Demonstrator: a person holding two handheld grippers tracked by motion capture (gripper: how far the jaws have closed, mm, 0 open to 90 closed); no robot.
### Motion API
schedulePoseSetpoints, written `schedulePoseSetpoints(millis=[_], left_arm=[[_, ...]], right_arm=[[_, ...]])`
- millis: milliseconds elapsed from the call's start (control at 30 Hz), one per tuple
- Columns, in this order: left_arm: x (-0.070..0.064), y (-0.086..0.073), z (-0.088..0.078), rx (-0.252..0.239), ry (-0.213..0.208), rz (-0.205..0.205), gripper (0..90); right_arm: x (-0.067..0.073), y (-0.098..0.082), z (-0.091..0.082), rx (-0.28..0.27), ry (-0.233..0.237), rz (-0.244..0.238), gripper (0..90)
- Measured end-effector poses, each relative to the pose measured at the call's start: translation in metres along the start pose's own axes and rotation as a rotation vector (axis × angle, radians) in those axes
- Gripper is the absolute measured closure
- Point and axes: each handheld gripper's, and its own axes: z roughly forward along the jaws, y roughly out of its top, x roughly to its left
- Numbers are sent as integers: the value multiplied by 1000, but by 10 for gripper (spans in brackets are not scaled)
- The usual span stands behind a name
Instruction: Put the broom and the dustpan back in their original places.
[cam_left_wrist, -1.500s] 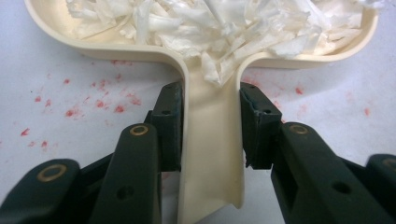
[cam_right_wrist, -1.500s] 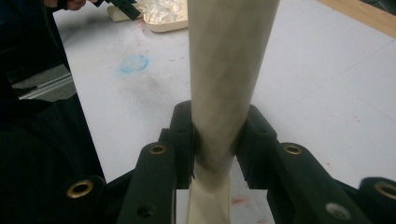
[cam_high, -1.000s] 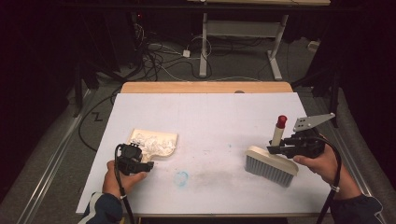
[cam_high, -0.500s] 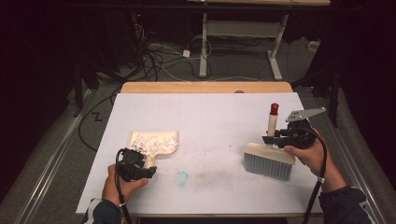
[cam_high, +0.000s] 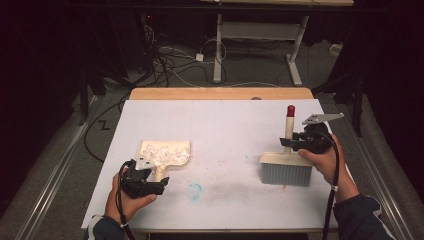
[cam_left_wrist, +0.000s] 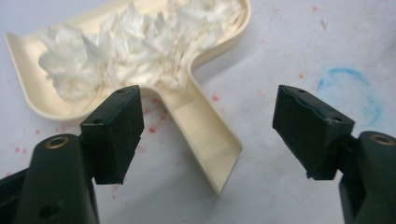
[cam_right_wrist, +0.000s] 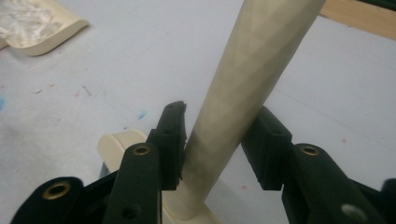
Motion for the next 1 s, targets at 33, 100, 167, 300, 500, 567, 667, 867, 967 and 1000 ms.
schedulePoseSetpoints(millis=[33, 100, 167, 300, 500, 567, 667, 867, 967, 1000], left_arm=[[-1, 0, 0, -6, 8, 8, 228], [-3, 0, 1, -22, 18, 23, 217], [-4, 0, 1, -45, 24, 36, 217], [-7, -1, -1, -81, 35, 76, 217], [-7, -2, 4, -51, 64, 83, 204], [-8, -3, 4, -56, 69, 84, 202], [-8, -3, 3, -67, 74, 90, 196], [-10, -5, 3, -111, 94, 110, 195], [-12, -6, 2, -138, 97, 125, 194], [-12, -7, 1, -152, 105, 128, 194]], right_arm=[[-1, 0, 1, -2, -2, 4, 610], [-2, 1, 4, -1, -23, 11, 605], [-3, 1, 6, -12, -47, 20, 593], [-6, 4, 6, -50, -101, 47, 571], [-5, 6, 1, -115, -167, 39, 492], [-3, 6, 1, -134, -202, 23, 439], [-1, 6, 1, -165, -203, 14, 403], [7, 5, -2, -205, -212, -5, 319], [12, 5, -5, -227, -228, -14, 271], [14, 4, -6, -236, -231, -14, 263]])
